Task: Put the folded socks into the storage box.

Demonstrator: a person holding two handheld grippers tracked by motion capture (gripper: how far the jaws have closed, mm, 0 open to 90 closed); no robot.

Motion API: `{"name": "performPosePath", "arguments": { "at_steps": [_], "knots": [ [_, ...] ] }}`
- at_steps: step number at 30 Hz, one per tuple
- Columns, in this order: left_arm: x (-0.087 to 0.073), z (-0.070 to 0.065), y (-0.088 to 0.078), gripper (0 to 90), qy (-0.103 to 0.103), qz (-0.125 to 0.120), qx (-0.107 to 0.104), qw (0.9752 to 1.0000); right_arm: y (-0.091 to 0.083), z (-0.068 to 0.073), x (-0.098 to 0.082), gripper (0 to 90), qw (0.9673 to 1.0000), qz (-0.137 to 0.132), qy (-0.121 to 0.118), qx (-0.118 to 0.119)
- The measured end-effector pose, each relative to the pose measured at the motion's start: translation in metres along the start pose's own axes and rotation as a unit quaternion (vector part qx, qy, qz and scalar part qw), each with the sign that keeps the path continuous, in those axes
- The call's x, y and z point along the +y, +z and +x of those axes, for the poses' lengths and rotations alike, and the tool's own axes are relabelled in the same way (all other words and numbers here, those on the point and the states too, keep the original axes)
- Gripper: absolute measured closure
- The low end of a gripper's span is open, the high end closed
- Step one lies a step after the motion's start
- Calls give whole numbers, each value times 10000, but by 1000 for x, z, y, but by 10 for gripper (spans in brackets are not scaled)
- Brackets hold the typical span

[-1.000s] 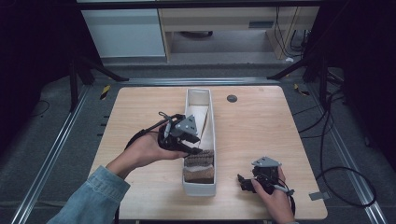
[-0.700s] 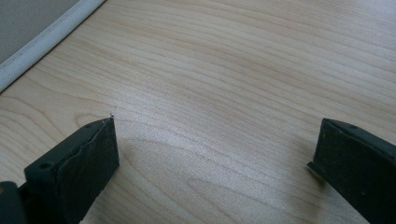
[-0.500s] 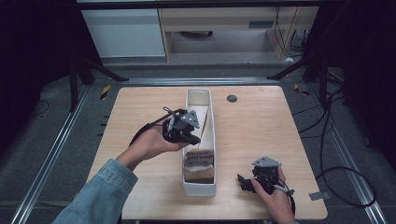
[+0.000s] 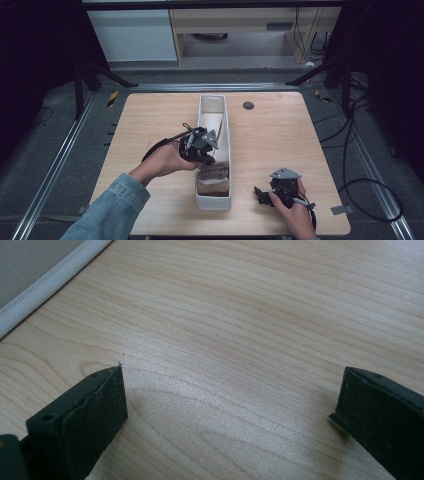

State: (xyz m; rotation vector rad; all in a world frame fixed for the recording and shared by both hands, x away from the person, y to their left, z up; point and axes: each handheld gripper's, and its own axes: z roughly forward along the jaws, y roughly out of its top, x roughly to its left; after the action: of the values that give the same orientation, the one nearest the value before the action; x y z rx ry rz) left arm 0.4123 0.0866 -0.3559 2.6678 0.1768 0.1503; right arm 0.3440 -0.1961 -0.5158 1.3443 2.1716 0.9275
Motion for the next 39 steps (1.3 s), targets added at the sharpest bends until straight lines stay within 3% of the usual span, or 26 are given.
{"name": "performPosePath", "arguments": {
  "at_steps": [15,32,39],
  "knots": [
    [-7,-20,18,896,220,300,-191,9991,0,0,0,4,10000,1,-1,5],
    [-6,-27,14,894,354,305,-122,9988,0,0,0,4,10000,1,-2,4],
    [-5,-33,25,894,474,547,-61,9974,0,0,0,4,10000,1,-1,4]
  ]
}}
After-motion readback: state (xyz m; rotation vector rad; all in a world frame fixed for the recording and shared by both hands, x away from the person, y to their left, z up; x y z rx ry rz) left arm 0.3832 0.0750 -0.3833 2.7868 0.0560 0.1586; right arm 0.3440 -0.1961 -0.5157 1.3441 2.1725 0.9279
